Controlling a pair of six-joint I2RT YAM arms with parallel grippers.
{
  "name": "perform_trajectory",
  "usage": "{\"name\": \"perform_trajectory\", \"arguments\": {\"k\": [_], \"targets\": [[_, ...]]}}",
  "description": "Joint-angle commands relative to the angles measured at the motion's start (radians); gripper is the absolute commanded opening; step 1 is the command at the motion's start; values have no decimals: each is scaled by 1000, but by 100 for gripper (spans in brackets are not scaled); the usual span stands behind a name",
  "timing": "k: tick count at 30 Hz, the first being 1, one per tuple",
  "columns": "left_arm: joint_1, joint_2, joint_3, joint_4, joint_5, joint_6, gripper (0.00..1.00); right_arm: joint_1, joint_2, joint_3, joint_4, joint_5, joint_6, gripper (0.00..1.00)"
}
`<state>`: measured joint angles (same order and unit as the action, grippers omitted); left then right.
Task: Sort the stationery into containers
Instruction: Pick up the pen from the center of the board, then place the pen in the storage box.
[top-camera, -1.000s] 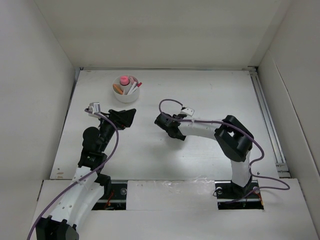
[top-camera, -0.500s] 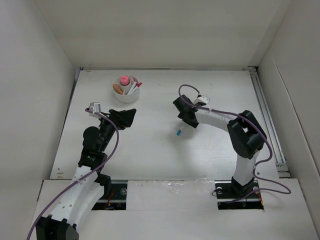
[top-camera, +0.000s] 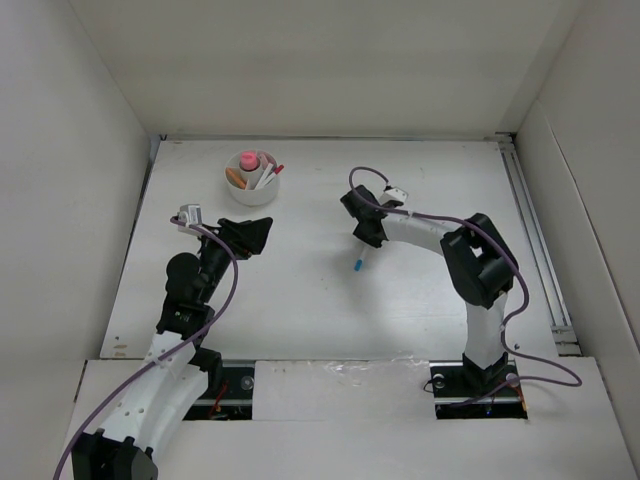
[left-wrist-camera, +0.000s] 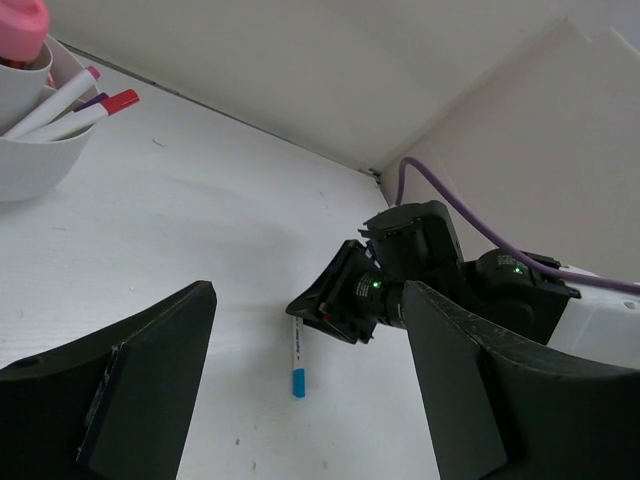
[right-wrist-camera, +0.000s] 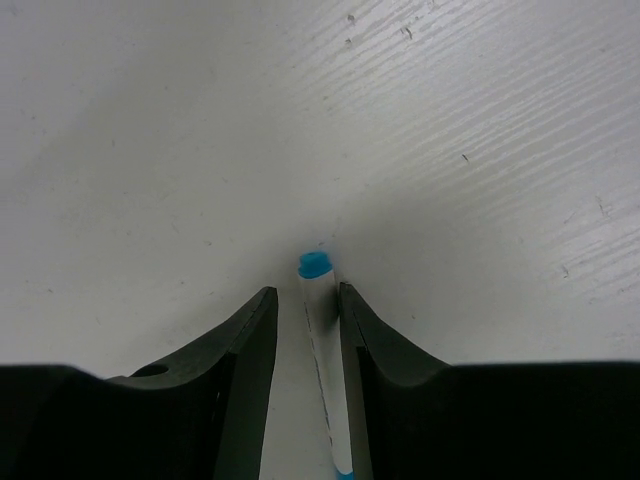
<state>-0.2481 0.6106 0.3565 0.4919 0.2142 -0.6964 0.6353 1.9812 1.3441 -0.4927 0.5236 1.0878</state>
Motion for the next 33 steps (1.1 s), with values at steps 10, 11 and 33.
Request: {"name": "perform_trajectory", "arguments": {"k": [10,11,33], "targets": [[-5,-26,25,68,27,-12,73,6,1,-32,34,-34,-9,4],[-5,-26,25,68,18,-12,73,6,-25,-33,34,-34,-18,0],[-5,-46,-2,56,-18,-12,73,204,-142,400,235,-14,-210,0]]}}
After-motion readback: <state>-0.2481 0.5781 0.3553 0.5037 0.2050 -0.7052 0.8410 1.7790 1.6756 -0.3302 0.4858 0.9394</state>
